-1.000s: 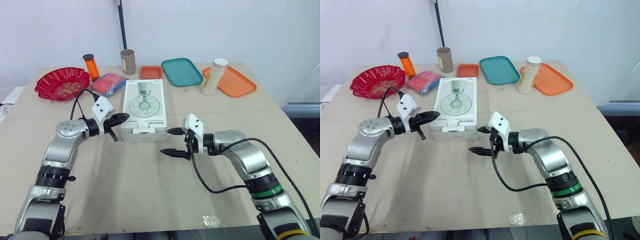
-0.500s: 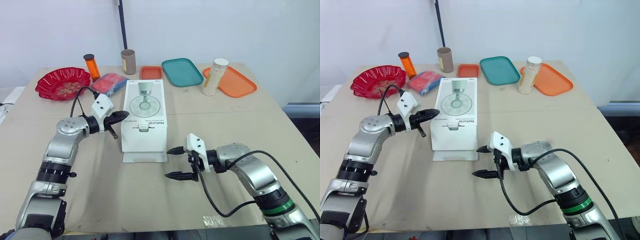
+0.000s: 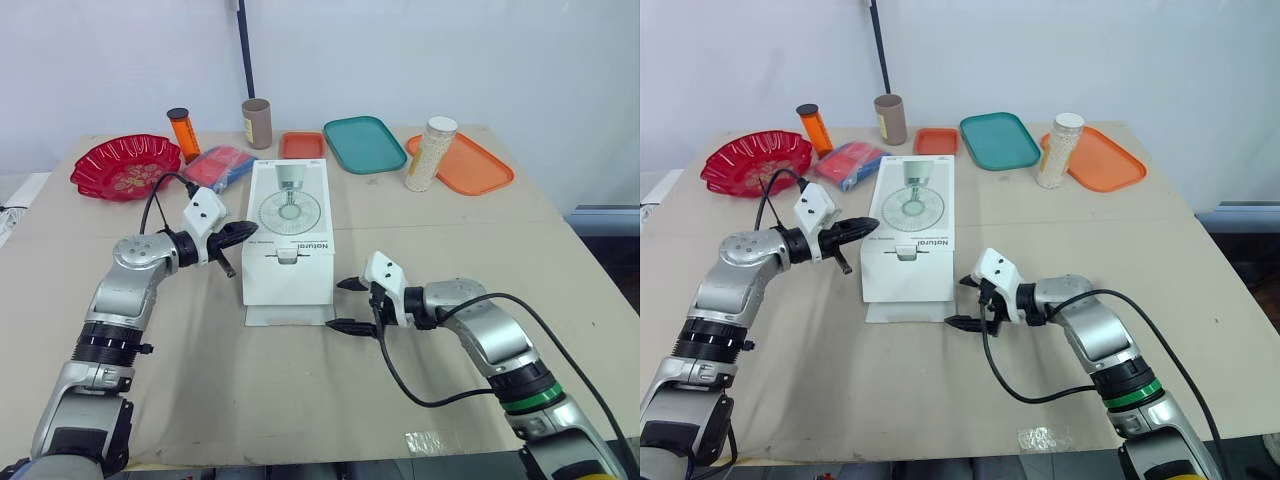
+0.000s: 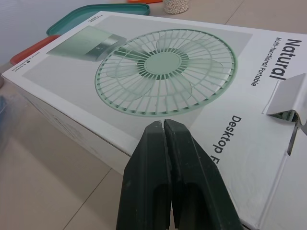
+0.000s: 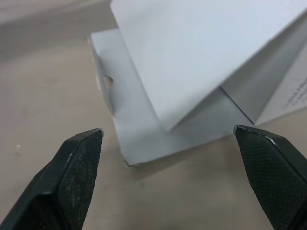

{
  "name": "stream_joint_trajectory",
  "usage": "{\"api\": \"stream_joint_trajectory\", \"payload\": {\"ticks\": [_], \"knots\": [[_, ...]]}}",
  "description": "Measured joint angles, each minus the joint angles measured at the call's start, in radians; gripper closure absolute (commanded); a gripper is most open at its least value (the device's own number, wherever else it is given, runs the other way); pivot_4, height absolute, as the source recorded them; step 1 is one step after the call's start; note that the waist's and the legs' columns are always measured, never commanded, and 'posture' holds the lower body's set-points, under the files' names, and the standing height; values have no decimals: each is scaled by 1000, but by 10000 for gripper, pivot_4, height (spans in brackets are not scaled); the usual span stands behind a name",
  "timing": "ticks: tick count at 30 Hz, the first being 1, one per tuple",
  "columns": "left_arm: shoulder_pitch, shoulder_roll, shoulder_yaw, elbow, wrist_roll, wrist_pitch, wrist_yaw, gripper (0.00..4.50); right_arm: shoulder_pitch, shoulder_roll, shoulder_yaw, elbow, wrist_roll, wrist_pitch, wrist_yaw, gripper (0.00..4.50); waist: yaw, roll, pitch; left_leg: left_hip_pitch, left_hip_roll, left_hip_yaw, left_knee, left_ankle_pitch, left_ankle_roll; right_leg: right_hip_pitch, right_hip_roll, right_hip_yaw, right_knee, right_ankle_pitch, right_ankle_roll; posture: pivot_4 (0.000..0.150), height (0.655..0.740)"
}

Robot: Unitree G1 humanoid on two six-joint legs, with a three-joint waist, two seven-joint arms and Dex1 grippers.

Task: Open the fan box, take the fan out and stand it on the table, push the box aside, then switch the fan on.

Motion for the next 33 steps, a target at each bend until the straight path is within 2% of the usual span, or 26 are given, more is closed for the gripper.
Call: {"api": "stream_joint_trajectory", "payload": {"ticks": [6,14,18,20,26,33], "knots": [[3,6,3,0,1,-2,1,43692,23,-24,-8,-122,98,6,89,0,0,0,0,0,0,0,0,0,0,0,0,0,0,0,0,1500,7400],[12,44,23,22,-2,-19,-7,43692,-32,53,-76,-122,188,57,27,0,-3,0,0,0,0,0,0,0,0,0,0,0,0,0,0,1500,7400],[47,38,44,-12,-43,-9,-18,43692,-173,191,-124,53,129,49,-178,0,-2,0,0,0,0,0,-1,1,-2,-2,0,0,1,1,-1,1500,7400],[47,33,59,-22,-58,3,-1,43692,-200,213,-131,88,121,49,-218,0,2,0,0,-1,0,-2,-1,3,-6,-2,-1,-1,1,1,-1,1500,7400],[11,3,162,-38,-124,45,101,43692,-202,227,-111,104,104,36,-217,0,1,0,0,-5,0,-2,1,2,-7,-4,-1,-2,0,1,-1,1500,7400],[21,-5,111,-156,-159,104,66,43692,-179,194,-79,104,77,15,-164,0,-1,0,0,-4,0,-1,1,1,-6,-3,-1,-2,0,1,-1,1500,7400]]}}
